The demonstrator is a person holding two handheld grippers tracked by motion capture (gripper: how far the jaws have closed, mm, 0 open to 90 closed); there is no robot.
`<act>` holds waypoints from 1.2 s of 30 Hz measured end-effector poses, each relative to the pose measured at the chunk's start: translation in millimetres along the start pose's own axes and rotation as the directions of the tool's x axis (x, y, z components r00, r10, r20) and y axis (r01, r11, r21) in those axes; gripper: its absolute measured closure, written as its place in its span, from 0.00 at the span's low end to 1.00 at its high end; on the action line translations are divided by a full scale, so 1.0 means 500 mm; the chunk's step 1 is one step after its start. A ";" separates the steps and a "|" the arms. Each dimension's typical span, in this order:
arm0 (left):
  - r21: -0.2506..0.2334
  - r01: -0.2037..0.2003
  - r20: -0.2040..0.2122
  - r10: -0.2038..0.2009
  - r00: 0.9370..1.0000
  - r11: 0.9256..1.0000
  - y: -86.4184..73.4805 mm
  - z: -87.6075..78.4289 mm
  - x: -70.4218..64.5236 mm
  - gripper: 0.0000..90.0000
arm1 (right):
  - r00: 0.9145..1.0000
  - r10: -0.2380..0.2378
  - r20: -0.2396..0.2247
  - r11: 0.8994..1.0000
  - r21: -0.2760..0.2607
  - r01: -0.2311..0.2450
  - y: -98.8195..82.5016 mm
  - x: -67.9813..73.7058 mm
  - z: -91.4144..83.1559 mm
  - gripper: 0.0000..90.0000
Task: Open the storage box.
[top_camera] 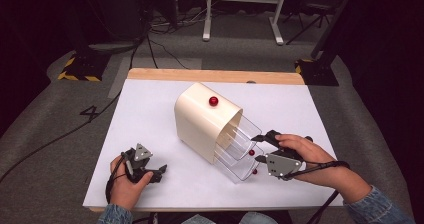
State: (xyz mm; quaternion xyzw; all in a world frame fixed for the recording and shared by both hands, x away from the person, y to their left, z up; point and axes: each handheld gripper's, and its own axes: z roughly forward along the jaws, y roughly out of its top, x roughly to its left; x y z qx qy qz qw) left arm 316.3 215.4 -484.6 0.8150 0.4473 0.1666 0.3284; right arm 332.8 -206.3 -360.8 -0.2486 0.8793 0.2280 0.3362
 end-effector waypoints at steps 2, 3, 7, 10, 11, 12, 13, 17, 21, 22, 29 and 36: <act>0.000 0.000 0.000 0.000 1.000 1.000 0.000 0.000 0.000 0.15 | 1.000 0.003 -0.002 1.000 0.005 -0.003 0.000 0.003 -0.002 0.42; -0.001 0.002 0.000 -0.002 1.000 1.000 0.000 0.000 0.000 0.15 | 1.000 -0.002 -0.004 1.000 0.007 0.002 -0.001 0.005 -0.004 0.43; 0.000 0.000 0.000 0.000 1.000 1.000 0.000 0.000 0.000 0.15 | 1.000 0.008 -0.004 1.000 0.012 -0.008 -0.006 0.011 -0.008 0.43; 0.000 0.000 0.000 0.000 1.000 1.000 0.000 0.000 0.000 0.15 | 1.000 0.015 0.002 1.000 0.010 -0.015 -0.008 0.012 -0.008 0.43; 0.000 0.000 0.000 0.000 1.000 1.000 0.000 0.000 0.000 0.15 | 1.000 0.023 0.002 1.000 0.012 -0.023 -0.008 0.014 -0.008 0.43; 0.000 0.000 0.000 0.000 1.000 1.000 0.000 0.000 0.000 0.15 | 1.000 0.024 0.001 1.000 0.014 -0.024 -0.008 0.014 -0.008 0.43; 0.000 0.000 0.000 0.000 1.000 1.000 0.000 0.000 0.000 0.15 | 1.000 0.024 0.001 1.000 0.013 -0.024 -0.008 0.013 -0.008 0.43; -0.001 0.002 0.001 -0.002 1.000 1.000 0.000 0.000 0.000 0.15 | 0.999 0.040 0.006 0.999 0.000 -0.040 -0.009 0.011 -0.014 0.43; 0.000 0.002 0.001 -0.002 1.000 1.000 0.000 0.000 0.000 0.15 | 0.994 0.103 0.024 0.994 -0.033 -0.102 -0.017 0.005 -0.035 0.43; -0.001 0.002 0.001 -0.002 1.000 1.000 0.000 0.000 0.000 0.15 | 0.990 0.132 0.038 0.991 -0.040 -0.131 -0.025 0.002 -0.048 0.43; -0.002 0.001 0.000 -0.001 1.000 1.000 0.000 0.000 0.000 0.15 | 0.913 0.395 0.102 0.919 -0.048 -0.392 -0.080 -0.008 -0.088 0.43; 0.000 -0.003 -0.003 0.003 1.000 1.000 -0.001 -0.001 -0.001 0.16 | 0.565 0.810 0.161 0.579 -0.063 -0.813 -0.158 0.001 -0.112 0.41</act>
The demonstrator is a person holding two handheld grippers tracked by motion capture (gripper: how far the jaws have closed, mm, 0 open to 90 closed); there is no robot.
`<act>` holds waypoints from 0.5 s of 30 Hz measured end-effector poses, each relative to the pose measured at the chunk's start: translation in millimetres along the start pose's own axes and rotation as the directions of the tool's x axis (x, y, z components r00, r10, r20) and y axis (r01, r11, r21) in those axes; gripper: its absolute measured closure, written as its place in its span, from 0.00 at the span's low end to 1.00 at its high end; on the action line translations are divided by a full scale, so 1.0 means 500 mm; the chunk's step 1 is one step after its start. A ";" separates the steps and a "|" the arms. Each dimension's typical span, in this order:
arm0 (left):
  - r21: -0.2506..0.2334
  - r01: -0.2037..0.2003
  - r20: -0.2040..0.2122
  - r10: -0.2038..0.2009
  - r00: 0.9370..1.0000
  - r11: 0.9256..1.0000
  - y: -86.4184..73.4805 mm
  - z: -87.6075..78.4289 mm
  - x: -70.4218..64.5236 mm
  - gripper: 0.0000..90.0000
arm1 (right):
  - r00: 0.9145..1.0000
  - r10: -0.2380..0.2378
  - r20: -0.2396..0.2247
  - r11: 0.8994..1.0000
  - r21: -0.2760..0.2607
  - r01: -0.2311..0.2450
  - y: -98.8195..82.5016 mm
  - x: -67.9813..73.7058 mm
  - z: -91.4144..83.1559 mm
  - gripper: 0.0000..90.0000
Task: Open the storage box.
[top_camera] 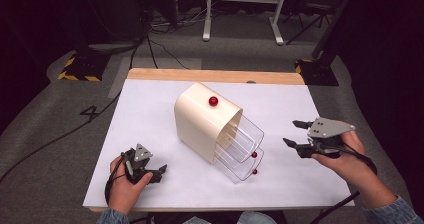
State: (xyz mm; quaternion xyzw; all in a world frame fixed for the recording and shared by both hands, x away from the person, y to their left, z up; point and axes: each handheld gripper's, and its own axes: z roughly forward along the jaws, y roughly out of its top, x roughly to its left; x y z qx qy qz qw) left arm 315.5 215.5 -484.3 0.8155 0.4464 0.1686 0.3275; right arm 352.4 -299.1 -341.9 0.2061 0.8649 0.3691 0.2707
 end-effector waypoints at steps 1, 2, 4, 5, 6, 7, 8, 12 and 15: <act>0.000 0.000 0.000 0.000 1.000 1.000 0.000 0.000 0.000 0.16 | 1.000 0.000 0.000 1.000 0.000 0.000 0.000 0.000 0.000 0.41; 0.000 0.004 0.005 -0.004 1.000 1.000 0.000 -0.001 0.001 0.16 | 0.997 0.068 0.024 0.997 0.023 -0.068 -0.016 -0.013 -0.006 0.40; -0.005 0.012 0.008 -0.012 1.000 1.000 0.000 -0.001 0.002 0.17 | 0.991 0.131 0.033 0.991 0.031 -0.132 -0.034 -0.024 -0.013 0.40; -0.007 0.013 0.008 -0.012 1.000 1.000 0.000 -0.001 0.003 0.17 | 0.987 0.157 0.038 0.987 0.039 -0.158 -0.043 -0.030 -0.016 0.40; -0.007 0.013 0.008 -0.012 1.000 1.000 0.000 -0.001 0.003 0.18 | 0.983 0.179 0.047 0.982 0.049 -0.181 -0.051 -0.036 -0.019 0.40; -0.008 0.018 0.009 -0.018 1.000 1.000 0.000 -0.002 0.005 0.18 | 0.977 0.206 0.055 0.976 0.058 -0.209 -0.060 -0.041 -0.021 0.39; -0.010 0.022 0.010 -0.022 1.000 1.000 0.000 -0.002 0.005 0.19 | 0.970 0.233 0.063 0.969 0.065 -0.237 -0.069 -0.047 -0.024 0.39; -0.015 0.040 0.014 -0.040 0.999 0.999 -0.001 -0.006 0.008 0.22 | 0.941 0.325 0.097 0.939 0.085 -0.333 -0.107 -0.062 -0.032 0.38; -0.007 0.015 0.013 -0.015 1.000 1.000 -0.003 -0.009 0.010 0.24 | 0.930 0.352 0.103 0.926 0.105 -0.362 -0.125 -0.064 -0.032 0.38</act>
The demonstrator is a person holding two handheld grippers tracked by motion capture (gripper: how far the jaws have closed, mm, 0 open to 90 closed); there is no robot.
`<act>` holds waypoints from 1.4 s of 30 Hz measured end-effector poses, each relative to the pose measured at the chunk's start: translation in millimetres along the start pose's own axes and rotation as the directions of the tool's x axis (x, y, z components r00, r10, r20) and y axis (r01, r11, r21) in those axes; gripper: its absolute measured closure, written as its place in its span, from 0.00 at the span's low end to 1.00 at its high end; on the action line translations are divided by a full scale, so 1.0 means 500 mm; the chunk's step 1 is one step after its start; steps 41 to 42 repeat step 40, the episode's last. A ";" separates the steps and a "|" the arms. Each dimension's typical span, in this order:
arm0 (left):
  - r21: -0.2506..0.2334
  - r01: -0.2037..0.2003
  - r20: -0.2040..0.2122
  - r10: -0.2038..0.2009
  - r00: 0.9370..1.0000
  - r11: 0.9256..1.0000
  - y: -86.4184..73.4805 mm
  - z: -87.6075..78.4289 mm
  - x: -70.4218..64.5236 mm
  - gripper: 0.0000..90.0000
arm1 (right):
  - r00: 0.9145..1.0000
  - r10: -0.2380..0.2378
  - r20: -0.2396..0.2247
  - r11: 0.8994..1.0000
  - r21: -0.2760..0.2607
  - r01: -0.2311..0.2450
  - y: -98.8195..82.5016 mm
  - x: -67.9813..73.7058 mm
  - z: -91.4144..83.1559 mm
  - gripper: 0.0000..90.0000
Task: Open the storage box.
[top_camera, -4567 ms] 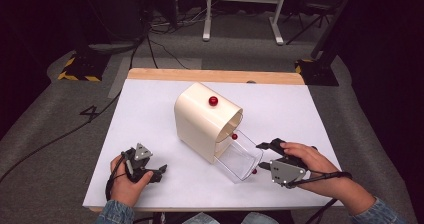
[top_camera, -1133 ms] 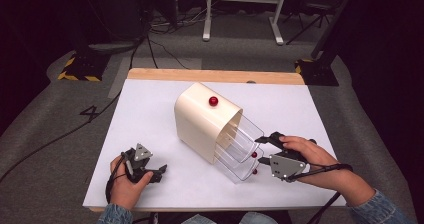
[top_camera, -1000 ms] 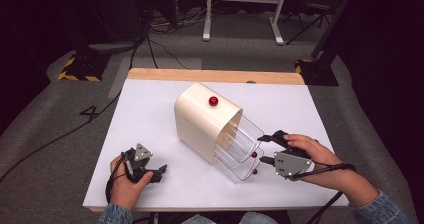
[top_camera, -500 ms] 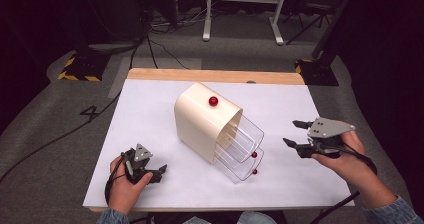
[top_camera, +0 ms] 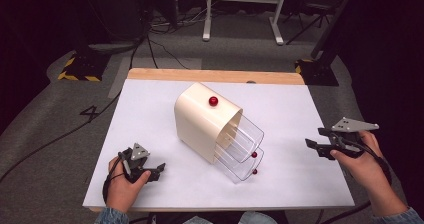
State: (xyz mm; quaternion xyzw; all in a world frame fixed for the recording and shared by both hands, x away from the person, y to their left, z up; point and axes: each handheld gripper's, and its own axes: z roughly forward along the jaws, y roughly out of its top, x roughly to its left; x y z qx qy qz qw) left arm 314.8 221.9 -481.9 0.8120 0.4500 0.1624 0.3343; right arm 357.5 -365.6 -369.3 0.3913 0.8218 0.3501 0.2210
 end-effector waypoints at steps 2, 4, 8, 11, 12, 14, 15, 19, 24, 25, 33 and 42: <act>0.011 -0.027 0.006 0.027 1.000 1.000 -0.004 -0.007 0.005 0.24 | 0.999 0.039 0.004 0.999 0.017 -0.039 -0.023 -0.008 0.005 0.38; 0.007 -0.027 0.017 0.027 0.999 1.000 -0.013 -0.015 0.014 0.26 | 0.998 0.062 0.005 0.998 0.026 -0.062 -0.040 -0.013 0.010 0.37; -0.002 -0.027 0.023 0.028 0.999 1.000 -0.020 -0.021 0.020 0.26 | 0.995 0.099 0.005 0.994 0.041 -0.099 -0.076 -0.018 0.028 0.36; 0.005 -0.032 0.015 0.032 0.999 0.999 -0.020 -0.020 0.016 0.26 | 0.992 0.123 -0.004 0.991 0.057 -0.123 -0.097 -0.018 0.041 0.35; 0.005 -0.032 0.015 0.032 0.999 0.999 -0.020 -0.020 0.016 0.26 | 0.992 0.123 -0.004 0.991 0.057 -0.123 -0.097 -0.018 0.041 0.35; 0.002 -0.033 0.017 0.033 0.999 0.999 -0.021 -0.020 0.017 0.26 | 0.991 0.129 -0.031 0.988 0.093 -0.125 -0.110 -0.018 0.050 0.35; 0.003 -0.035 0.013 0.035 0.999 0.999 -0.021 -0.020 0.016 0.26 | 0.993 0.118 -0.029 0.986 0.121 -0.114 -0.125 -0.017 0.058 0.35; 0.001 -0.039 0.010 0.039 0.999 0.999 -0.022 -0.019 0.015 0.26 | 0.993 0.116 -0.009 0.987 0.109 -0.115 -0.155 -0.012 0.076 0.33; -0.001 -0.039 0.010 0.039 0.999 0.999 -0.022 -0.019 0.015 0.26 | 0.996 0.087 0.011 0.992 0.088 -0.087 -0.181 -0.005 0.095 0.29; -0.001 -0.039 0.010 0.039 0.999 0.999 -0.022 -0.019 0.015 0.26 | 0.997 0.074 0.009 0.993 0.094 -0.074 -0.186 -0.003 0.100 0.26; -0.004 -0.037 0.010 0.037 0.999 0.999 -0.023 -0.019 0.015 0.26 | 0.994 0.103 0.032 0.994 0.037 -0.104 -0.207 -0.007 0.107 0.15; -0.003 -0.039 0.010 0.039 0.999 0.999 -0.023 -0.019 0.015 0.26 | 0.994 0.102 0.032 0.994 0.038 -0.103 -0.206 -0.007 0.107 0.15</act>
